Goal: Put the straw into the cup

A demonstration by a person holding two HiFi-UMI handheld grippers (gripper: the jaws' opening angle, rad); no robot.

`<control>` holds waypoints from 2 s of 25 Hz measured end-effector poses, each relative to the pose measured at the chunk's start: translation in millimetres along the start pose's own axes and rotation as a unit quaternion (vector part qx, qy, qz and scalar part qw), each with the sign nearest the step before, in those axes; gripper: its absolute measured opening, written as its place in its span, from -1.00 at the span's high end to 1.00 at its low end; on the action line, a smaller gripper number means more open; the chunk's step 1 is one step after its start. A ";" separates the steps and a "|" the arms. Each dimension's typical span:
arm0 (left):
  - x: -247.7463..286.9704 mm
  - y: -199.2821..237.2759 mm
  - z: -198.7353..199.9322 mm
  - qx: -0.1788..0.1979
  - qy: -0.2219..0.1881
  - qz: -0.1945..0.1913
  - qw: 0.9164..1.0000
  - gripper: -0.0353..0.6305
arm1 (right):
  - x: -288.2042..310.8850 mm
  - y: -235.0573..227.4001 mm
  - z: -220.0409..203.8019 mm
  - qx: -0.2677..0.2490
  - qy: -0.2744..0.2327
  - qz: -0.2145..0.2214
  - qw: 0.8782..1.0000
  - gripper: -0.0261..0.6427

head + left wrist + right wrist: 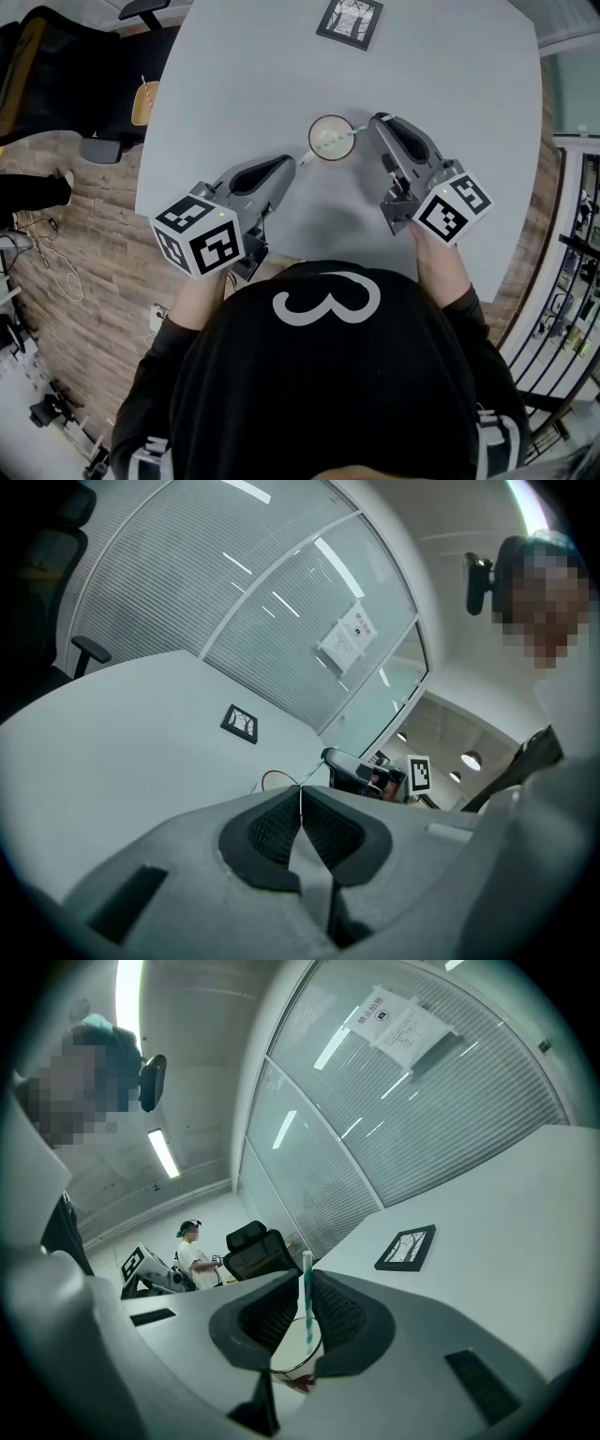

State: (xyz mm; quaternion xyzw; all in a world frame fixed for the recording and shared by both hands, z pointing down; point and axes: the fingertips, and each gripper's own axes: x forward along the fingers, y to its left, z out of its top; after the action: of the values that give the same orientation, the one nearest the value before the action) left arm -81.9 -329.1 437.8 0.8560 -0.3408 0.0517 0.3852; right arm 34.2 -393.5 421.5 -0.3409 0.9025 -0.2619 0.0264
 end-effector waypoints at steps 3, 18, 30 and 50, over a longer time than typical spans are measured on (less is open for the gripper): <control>-0.6 -2.4 -2.2 -0.001 0.000 0.000 1.000 0.84 | -1.7 -1.3 -0.8 0.003 0.000 -0.003 1.000 0.83; -14.1 -13.6 1.0 0.012 -0.014 0.000 1.000 0.84 | -14.8 -3.6 5.2 0.001 -0.017 -0.025 1.000 0.59; -44.8 -50.9 -1.3 0.033 -0.041 -0.011 0.999 0.84 | -55.1 29.5 16.9 -0.029 -0.035 -0.047 0.998 0.59; -100.9 -135.6 -9.6 0.095 -0.080 -0.060 0.990 0.84 | -115.1 173.6 13.9 -0.050 -0.048 0.063 0.996 0.78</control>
State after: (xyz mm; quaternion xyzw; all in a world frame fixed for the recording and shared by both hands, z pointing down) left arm -72.7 -203.7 324.4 0.9091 -0.3122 -0.0078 0.2757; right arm 21.1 -218.0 309.3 -0.2966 0.9318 -0.1974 0.0690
